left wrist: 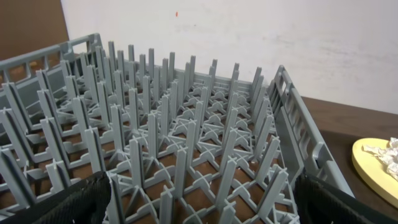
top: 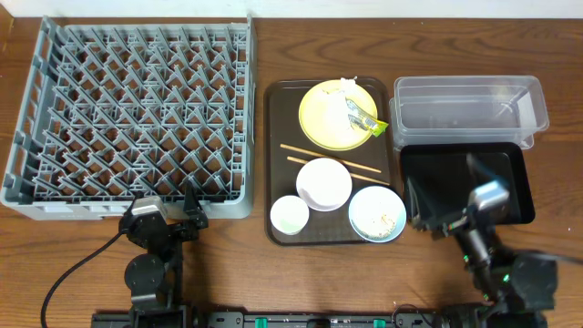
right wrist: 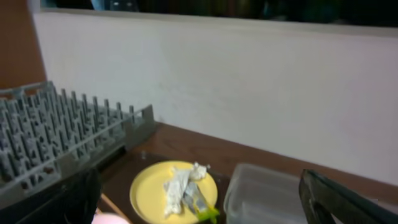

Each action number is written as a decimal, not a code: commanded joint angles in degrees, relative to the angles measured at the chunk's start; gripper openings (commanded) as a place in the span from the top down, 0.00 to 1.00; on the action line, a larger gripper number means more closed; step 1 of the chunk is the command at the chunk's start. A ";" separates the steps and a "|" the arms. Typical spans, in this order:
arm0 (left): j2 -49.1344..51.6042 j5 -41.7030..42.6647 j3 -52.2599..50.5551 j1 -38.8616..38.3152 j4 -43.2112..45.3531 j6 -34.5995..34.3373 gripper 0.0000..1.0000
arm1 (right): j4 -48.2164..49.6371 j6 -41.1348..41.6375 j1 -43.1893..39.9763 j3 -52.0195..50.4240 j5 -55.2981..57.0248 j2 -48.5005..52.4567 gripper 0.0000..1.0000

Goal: Sort waste into correct bins and load items into the dishwasher
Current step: 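Reach the right gripper to the yellow plate and grasp the tissue, then lift the tissue and tube with right gripper, drop into clear bin, then move the right gripper to the light-blue bowl and grasp its rim, then carry the blue bowl over the black tray and tip out the rice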

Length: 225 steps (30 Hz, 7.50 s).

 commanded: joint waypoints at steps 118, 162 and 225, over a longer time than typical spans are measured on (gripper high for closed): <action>-0.07 -0.70 -1.44 0.09 -1.46 0.74 0.05 | -39.06 73.31 -7.89 68.59 31.12 94.86 0.98; -0.07 -0.70 -1.44 0.09 -1.46 0.74 0.05 | -67.73 11.98 18.78 66.36 11.45 72.98 0.14; -0.07 -0.70 -1.44 0.09 -1.46 0.74 0.05 | -49.29 12.07 28.39 37.24 11.69 59.14 0.99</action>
